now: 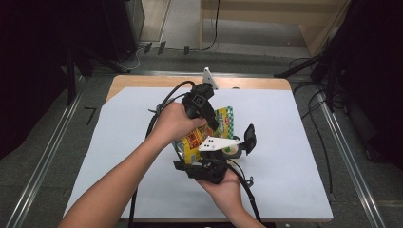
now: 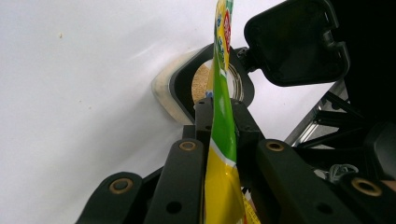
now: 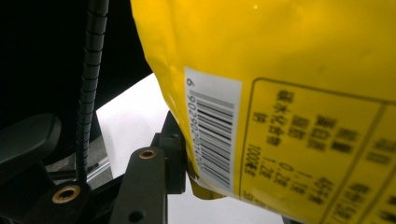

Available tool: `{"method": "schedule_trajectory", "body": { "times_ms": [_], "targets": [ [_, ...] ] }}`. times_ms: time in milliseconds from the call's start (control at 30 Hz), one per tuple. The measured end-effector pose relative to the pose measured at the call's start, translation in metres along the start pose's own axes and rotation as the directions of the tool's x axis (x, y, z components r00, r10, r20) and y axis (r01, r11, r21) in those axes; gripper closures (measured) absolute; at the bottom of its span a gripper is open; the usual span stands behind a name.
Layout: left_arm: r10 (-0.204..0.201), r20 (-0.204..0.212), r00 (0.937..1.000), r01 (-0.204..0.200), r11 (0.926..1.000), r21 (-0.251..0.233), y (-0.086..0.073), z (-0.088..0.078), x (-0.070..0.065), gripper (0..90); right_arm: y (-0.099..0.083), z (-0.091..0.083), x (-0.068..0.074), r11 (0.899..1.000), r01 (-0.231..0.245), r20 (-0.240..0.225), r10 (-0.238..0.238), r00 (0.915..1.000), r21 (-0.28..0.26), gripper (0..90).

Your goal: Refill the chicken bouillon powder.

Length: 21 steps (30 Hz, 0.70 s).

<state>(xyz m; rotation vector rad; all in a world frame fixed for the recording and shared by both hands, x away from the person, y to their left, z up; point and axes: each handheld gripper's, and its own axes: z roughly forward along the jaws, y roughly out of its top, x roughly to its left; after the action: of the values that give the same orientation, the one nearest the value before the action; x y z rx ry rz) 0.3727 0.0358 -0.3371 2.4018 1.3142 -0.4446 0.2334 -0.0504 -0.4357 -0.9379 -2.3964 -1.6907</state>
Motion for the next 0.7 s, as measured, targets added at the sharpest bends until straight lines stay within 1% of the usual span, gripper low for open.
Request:
{"method": "schedule_trajectory", "body": {
  "times_ms": [133, 233, 333, 500, 633, 700],
  "targets": [
    [-0.001, 0.002, 1.0000, 0.001, 1.0000, -0.001, -0.0003, 0.0002, -0.0003, 85.5, -0.0005, 0.0013, 0.0013, 1.000, 0.008, 0.007, -0.008, 0.9999, 0.003, 63.5],
    [0.003, 0.007, 1.0000, -0.003, 1.0000, -0.001, -0.0006, 0.0001, -0.0016, 85.4, -0.0013, 0.0028, 0.0022, 1.000, 0.028, 0.022, -0.028, 0.9994, 0.009, 63.1],
    [0.004, 0.003, 1.0000, -0.004, 1.0000, -0.001, -0.0011, 0.0001, -0.0031, 85.2, -0.0015, 0.0030, 0.0026, 0.999, 0.029, 0.028, -0.030, 0.9992, 0.014, 65.4],
    [0.002, 0.001, 1.0000, -0.002, 1.0000, 0.003, -0.0014, -0.0003, -0.0041, 85.1, -0.0010, 0.0024, 0.0025, 1.000, 0.021, 0.023, -0.022, 0.9995, 0.015, 66.9],
    [-0.003, -0.001, 1.0000, 0.004, 0.9999, 0.015, 0.0009, -0.0021, -0.0042, 85.1, 0.0015, 0.0008, 0.0034, 1.000, 0.007, 0.006, -0.007, 1.0000, 0.008, 67.1],
    [-0.006, 0.003, 1.0000, 0.006, 0.9999, 0.016, 0.0024, -0.0025, -0.0037, 85.2, 0.0029, -0.0001, 0.0030, 1.000, 0.008, 0.002, -0.008, 1.0000, 0.005, 67.0]
  ]
}}
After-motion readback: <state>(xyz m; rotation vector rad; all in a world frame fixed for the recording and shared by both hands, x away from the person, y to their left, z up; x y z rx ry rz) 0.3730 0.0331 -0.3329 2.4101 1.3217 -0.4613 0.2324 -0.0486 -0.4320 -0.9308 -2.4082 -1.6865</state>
